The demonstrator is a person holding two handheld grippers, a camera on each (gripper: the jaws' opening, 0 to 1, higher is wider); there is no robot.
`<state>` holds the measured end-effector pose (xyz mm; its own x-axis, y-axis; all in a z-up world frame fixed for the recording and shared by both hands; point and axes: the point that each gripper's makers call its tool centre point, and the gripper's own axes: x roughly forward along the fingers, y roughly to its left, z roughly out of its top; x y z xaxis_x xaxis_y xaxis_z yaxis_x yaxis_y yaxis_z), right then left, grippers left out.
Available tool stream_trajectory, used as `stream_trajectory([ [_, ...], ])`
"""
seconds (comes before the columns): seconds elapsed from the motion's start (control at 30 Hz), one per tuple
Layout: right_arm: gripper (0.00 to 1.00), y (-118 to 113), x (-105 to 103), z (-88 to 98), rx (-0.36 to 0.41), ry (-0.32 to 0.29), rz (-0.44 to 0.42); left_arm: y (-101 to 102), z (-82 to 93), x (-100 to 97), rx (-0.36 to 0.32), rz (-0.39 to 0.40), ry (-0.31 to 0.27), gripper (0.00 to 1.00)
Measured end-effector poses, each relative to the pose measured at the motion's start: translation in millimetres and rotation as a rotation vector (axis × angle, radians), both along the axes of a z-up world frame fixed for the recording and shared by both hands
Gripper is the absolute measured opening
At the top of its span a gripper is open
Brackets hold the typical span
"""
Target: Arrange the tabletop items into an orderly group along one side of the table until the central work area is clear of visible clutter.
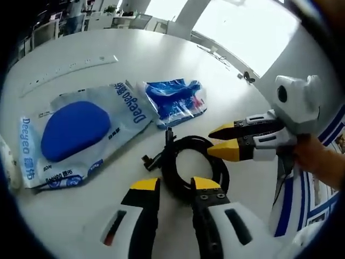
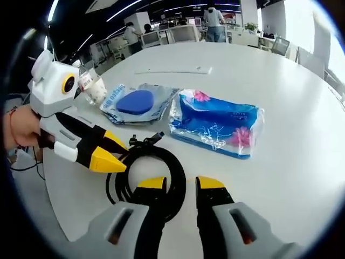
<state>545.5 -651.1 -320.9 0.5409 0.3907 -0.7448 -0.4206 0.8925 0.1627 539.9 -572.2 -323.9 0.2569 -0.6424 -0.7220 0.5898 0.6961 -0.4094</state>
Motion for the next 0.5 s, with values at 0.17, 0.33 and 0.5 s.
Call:
stream_trajectory([
  [0.17,0.26,-2.7,0.4,2.6,0.001,-0.007,-0.004,-1.2,3.3,-0.2,-0.002,-0.007,-0.014,0.27],
  [0.33,0.3,-3.7,1.0,8.4,-0.004,-0.02,0.003,-1.8,9.1,-1.0,-0.007,-0.021,-0.034,0.35],
  [0.5,0.35,-3.8,1.0,13.8,-0.003,-0.031,0.009,-0.9,14.4,-1.3,-0.011,-0.031,-0.051,0.4],
])
